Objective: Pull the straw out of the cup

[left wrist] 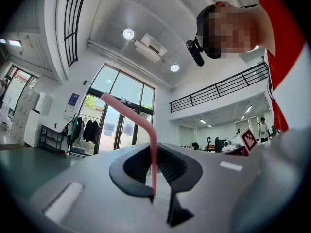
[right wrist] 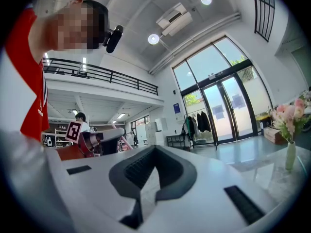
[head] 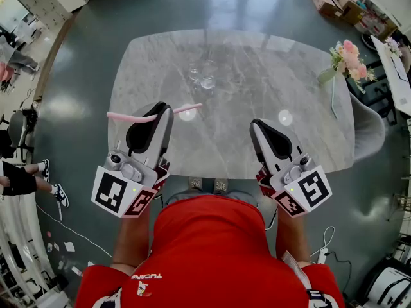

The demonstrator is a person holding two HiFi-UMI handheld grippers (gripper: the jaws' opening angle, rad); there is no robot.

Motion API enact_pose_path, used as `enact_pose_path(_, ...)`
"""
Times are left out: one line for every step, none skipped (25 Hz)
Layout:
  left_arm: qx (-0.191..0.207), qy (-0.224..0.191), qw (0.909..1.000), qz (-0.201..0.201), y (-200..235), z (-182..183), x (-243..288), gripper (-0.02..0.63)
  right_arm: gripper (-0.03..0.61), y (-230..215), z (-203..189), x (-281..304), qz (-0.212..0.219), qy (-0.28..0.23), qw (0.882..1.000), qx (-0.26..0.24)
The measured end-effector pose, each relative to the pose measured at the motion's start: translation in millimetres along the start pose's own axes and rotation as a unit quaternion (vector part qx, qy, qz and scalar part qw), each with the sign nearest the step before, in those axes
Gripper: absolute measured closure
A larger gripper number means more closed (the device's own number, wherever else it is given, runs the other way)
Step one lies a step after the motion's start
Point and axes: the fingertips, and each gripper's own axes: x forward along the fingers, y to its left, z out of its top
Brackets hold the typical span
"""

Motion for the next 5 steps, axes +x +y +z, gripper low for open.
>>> enact_pose_path(0.0,0.0,1.0,0.0,-0.5,-0.1,0.4,0.577,0.578,-0.7,0.1,-0.6,0.0,0.0,1.0,0.0)
enact_pose_path(0.001,-0.001,1.0,0.0,-0.8,-0.2,1.0,0.577,0.578,-1.3,0.1,-1.0,-0.001,0.0,1.0,0.0)
enact_pose_path(0.001,-0.001,1.0,-0.001,-1.1,-0.2,1.4,0.577,0.578,-1.9,-0.1,-1.3,-0.001,0.0,1.0,-0.001)
enact_pose_path(0.001,-0.002,1.0,-0.001,-1.2,-0.2,1.8,0.577,0.578,-2.4,-0.2,-1.6,-0.001,0.0,1.0,-0.001)
enact_pose_path(0.001,-0.002,1.0,-0.001,-1.3,-0.2,2.2,0.577,0.578,-2.8,-0.3,-1.8,-0.001,0.0,1.0,-0.001)
